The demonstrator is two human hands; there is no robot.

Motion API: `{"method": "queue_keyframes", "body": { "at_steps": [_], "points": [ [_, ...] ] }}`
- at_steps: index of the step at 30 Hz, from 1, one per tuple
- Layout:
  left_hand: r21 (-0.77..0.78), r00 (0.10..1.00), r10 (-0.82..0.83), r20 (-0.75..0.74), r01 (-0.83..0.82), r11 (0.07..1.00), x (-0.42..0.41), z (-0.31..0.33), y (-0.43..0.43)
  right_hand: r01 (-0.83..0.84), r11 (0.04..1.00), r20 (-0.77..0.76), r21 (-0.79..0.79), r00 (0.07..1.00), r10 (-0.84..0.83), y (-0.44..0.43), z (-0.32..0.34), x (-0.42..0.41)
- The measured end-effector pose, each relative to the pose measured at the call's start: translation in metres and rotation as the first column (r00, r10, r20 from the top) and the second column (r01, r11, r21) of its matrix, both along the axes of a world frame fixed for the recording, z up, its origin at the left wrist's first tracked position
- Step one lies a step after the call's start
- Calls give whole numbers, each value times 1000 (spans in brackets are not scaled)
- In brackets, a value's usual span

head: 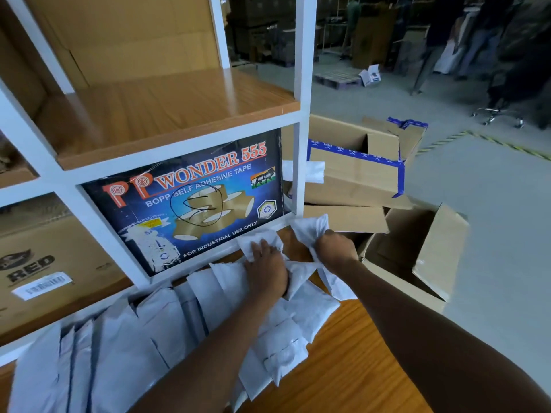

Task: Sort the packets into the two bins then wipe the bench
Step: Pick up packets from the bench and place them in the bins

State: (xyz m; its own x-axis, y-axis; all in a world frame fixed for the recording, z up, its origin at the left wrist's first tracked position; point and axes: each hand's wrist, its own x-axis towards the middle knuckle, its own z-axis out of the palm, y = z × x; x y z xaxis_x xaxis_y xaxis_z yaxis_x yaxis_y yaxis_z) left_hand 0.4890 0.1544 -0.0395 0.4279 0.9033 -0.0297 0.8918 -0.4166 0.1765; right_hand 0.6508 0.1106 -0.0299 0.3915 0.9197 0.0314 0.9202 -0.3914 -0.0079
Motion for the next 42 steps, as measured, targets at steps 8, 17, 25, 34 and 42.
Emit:
{"method": "queue_keyframes", "body": {
  "at_steps": [8, 17, 25, 34, 42],
  "points": [
    [213, 933, -279, 229, 231, 949, -52, 66, -14, 92, 945, -64, 314, 995, -75, -42, 51, -43],
    [328, 784, -423, 454, 294, 898, -213, 100, -92, 192, 727, -284, 659, 959, 4, -154, 96, -203],
    [268, 707, -310, 635, 175, 947, -377, 88, -187, 227, 640, -387, 734, 914, 120, -258, 82, -382],
    [307, 792, -183, 582, -5, 952, -510, 80, -270, 114, 703, -427, 702, 857, 287, -297, 74, -489],
    [328, 820, -63, 568, -156, 932, -610, 108, -315, -76, 648, -387, 758, 747, 540, -289, 103, -568]
  ]
}}
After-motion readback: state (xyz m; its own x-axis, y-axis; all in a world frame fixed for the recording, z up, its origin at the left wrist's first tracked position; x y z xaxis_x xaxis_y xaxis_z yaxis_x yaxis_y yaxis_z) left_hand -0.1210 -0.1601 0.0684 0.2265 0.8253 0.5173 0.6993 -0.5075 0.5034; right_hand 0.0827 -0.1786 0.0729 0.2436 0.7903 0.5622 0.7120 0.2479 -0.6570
